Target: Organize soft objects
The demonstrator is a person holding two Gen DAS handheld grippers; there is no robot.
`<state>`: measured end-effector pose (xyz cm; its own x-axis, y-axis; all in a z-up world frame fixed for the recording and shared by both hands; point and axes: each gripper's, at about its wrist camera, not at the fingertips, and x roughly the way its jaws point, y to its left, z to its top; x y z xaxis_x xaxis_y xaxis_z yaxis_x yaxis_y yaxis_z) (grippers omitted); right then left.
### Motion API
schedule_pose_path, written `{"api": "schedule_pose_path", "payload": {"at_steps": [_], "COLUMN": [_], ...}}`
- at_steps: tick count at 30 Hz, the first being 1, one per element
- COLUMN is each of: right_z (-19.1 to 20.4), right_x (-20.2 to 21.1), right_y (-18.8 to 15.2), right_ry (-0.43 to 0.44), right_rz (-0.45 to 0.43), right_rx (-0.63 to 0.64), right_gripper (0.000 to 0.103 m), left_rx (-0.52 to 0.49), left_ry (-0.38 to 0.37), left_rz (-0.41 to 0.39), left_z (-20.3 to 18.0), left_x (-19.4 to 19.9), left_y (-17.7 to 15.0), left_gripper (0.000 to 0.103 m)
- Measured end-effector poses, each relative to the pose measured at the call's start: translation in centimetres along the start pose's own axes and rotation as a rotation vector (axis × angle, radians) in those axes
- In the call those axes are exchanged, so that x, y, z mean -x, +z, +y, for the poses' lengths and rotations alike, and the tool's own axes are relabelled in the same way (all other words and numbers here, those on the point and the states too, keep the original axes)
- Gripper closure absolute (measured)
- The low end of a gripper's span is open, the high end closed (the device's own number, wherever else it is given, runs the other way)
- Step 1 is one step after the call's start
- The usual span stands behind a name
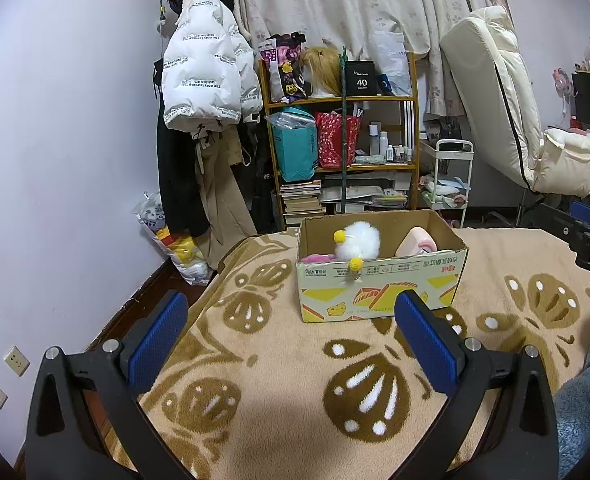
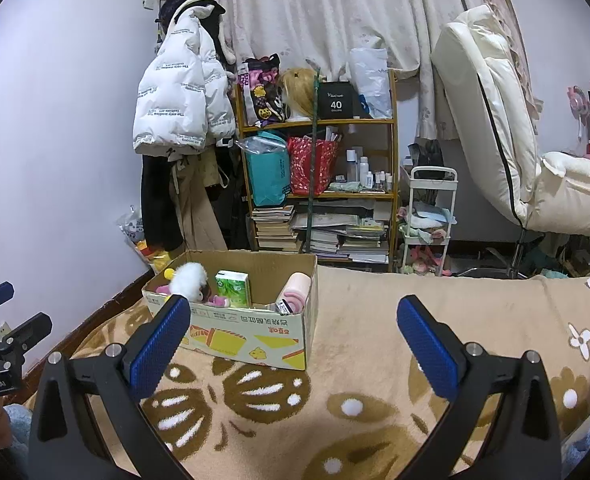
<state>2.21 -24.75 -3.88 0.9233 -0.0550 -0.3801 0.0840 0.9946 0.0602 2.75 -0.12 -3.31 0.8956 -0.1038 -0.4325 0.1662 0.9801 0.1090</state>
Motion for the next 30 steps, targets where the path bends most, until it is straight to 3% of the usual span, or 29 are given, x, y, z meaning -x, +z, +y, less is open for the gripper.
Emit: {"api": "schedule_pose_path", "payload": {"at_steps": [30], "right_z": [0.22], "right_x": [-0.08], "right_y": [0.08], "right_ry": [-0.005], "right_rz": [0.004], "right_rx": [-0.012], "right_gripper": [0.000], "left_rx": [-0.009], "left_ry": [-0.009], "left_rz": [0.012], "left_z": [0.19], "left_x": [-0.32], "left_y": [-0.18], "left_gripper": [0.001]}}
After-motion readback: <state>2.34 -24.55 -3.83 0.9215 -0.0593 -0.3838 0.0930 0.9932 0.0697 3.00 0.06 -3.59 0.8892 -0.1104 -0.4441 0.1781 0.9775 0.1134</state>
